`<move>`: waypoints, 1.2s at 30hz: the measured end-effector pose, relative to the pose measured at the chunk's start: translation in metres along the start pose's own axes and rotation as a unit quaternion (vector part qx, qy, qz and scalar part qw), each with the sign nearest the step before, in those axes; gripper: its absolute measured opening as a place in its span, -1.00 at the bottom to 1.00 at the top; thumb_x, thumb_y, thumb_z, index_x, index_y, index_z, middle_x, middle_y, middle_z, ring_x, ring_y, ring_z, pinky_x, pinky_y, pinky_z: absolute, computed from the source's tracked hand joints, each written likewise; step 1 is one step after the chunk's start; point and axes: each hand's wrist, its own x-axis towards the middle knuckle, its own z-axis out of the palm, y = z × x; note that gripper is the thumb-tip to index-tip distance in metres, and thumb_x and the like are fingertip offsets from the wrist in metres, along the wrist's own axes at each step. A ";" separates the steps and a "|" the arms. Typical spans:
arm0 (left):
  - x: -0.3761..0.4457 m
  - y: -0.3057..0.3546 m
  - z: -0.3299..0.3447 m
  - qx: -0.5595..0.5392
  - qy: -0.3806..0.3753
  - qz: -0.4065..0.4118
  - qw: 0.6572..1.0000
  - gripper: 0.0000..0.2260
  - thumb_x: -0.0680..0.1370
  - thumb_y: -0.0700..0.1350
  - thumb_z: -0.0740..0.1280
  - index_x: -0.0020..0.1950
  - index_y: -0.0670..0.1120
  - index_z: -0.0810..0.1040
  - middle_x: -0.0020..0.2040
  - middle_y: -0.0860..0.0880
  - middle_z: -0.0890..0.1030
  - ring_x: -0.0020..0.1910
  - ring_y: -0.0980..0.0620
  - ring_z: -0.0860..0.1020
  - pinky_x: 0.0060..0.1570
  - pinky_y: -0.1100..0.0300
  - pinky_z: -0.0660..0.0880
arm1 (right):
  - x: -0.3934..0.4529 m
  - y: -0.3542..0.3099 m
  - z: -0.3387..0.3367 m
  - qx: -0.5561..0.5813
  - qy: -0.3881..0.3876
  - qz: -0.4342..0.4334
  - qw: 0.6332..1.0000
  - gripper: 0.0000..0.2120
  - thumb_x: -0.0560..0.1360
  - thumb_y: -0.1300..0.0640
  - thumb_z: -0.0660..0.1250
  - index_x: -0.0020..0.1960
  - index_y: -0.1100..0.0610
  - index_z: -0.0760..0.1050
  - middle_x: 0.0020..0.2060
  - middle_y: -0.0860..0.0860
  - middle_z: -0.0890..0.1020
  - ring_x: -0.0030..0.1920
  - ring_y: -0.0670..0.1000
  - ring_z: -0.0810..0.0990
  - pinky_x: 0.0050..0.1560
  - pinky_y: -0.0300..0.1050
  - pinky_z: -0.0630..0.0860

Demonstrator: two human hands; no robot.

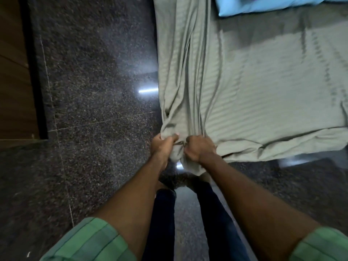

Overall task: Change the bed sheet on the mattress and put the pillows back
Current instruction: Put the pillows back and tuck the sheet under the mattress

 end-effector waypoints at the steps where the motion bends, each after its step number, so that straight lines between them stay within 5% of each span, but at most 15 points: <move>1: -0.001 0.002 -0.002 -0.086 -0.036 -0.028 0.995 -0.73 0.48 -0.01 0.55 0.08 -0.15 0.72 -0.12 -0.08 0.75 -0.16 -0.05 0.73 -0.12 0.05 0.69 | -0.001 0.004 -0.008 0.050 -0.007 0.012 0.999 -0.51 0.64 -0.24 0.09 0.21 0.07 0.61 0.19 0.18 0.65 0.22 0.23 0.60 0.22 0.07 0.49; 3: -0.007 0.008 -0.005 -0.200 -0.133 -0.055 0.969 -0.60 0.58 0.18 0.40 0.13 -0.14 0.71 -0.03 -0.14 0.75 -0.06 -0.10 0.74 0.00 -0.03 0.68 | -0.008 0.016 -0.018 0.138 0.044 0.021 0.989 -0.29 0.58 -0.46 -0.07 0.05 0.04 0.63 0.04 0.16 0.68 0.09 0.22 0.64 0.07 0.06 0.54; 5: -0.012 0.013 -0.007 -0.274 -0.184 -0.066 0.942 -0.49 0.64 0.27 0.20 0.23 -0.11 0.67 0.10 -0.18 0.72 0.05 -0.15 0.71 0.07 -0.03 0.66 | -0.013 0.029 -0.023 0.165 0.185 0.036 0.968 -0.40 0.58 -0.44 0.00 -0.09 0.05 0.51 -0.13 0.10 0.64 -0.06 0.21 0.62 -0.14 0.01 0.46; 7: -0.015 0.013 -0.004 -0.266 -0.179 -0.074 0.944 -0.56 0.66 0.20 0.23 0.24 -0.10 0.67 0.11 -0.16 0.72 0.03 -0.12 0.71 0.00 0.04 0.67 | -0.013 0.038 -0.023 0.172 0.278 0.087 0.941 -0.59 0.57 -0.33 0.19 -0.03 0.03 0.39 -0.09 0.07 0.58 -0.06 0.21 0.59 -0.14 0.04 0.47; 11: -0.018 0.010 0.004 -0.174 -0.138 -0.087 0.971 -0.72 0.51 -0.03 0.45 0.15 -0.15 0.71 0.04 -0.16 0.74 0.01 -0.18 0.71 -0.02 0.00 0.68 | 0.002 0.040 -0.021 0.195 0.220 0.195 0.936 -0.59 0.58 -0.18 0.29 0.19 0.15 0.46 0.15 0.16 0.57 0.18 0.25 0.56 0.11 0.14 0.53; 15: -0.025 0.009 0.012 -0.116 -0.080 -0.052 0.989 -0.79 0.47 -0.21 0.49 0.07 -0.25 0.69 -0.06 -0.17 0.74 -0.31 0.00 0.68 -0.40 0.23 0.54 | 0.004 0.045 -0.018 0.177 0.236 0.162 0.942 -0.79 0.63 0.00 0.23 0.08 0.13 0.52 0.05 0.15 0.64 0.10 0.24 0.60 0.05 0.11 0.54; 18: -0.028 0.005 0.015 -0.083 -0.053 -0.031 0.995 -0.90 0.47 -0.23 0.51 -0.03 -0.14 0.67 -0.13 -0.08 0.72 -0.38 0.10 0.64 -0.46 0.29 0.52 | -0.005 0.052 -0.016 0.230 0.245 0.196 0.921 -0.65 0.55 -0.10 0.32 0.16 0.13 0.37 0.08 0.16 0.62 0.10 0.27 0.60 0.05 0.11 0.53; 26: -0.038 0.005 0.030 -0.057 -0.062 0.000 0.996 -0.78 0.44 -0.23 0.57 0.06 -0.16 0.67 -0.13 -0.03 0.70 -0.26 0.09 0.65 -0.35 0.28 0.60 | -0.007 0.062 -0.031 0.130 0.185 0.165 0.960 -0.75 0.56 0.09 0.21 0.16 0.17 0.51 0.08 0.22 0.64 0.08 0.29 0.62 0.02 0.05 0.50; 30: -0.022 -0.001 0.040 0.099 0.029 0.021 0.994 -0.67 0.35 -0.11 0.62 0.06 -0.13 0.66 0.01 -0.10 0.73 -0.15 -0.07 0.66 -0.11 0.10 0.64 | -0.024 0.102 -0.032 0.074 0.178 0.215 0.957 -0.69 0.58 0.03 0.23 0.21 0.19 0.53 0.12 0.23 0.64 0.12 0.29 0.62 0.05 0.06 0.52; 36: -0.019 -0.002 0.045 0.258 0.025 0.018 0.966 -0.28 0.27 0.17 0.66 0.26 -0.21 0.58 0.19 -0.16 0.65 0.11 -0.23 0.64 0.02 0.04 0.61 | -0.028 0.155 -0.033 0.067 0.219 0.317 0.920 -0.74 0.56 0.10 0.23 0.20 0.18 0.48 0.12 0.19 0.63 0.13 0.26 0.60 0.15 0.12 0.47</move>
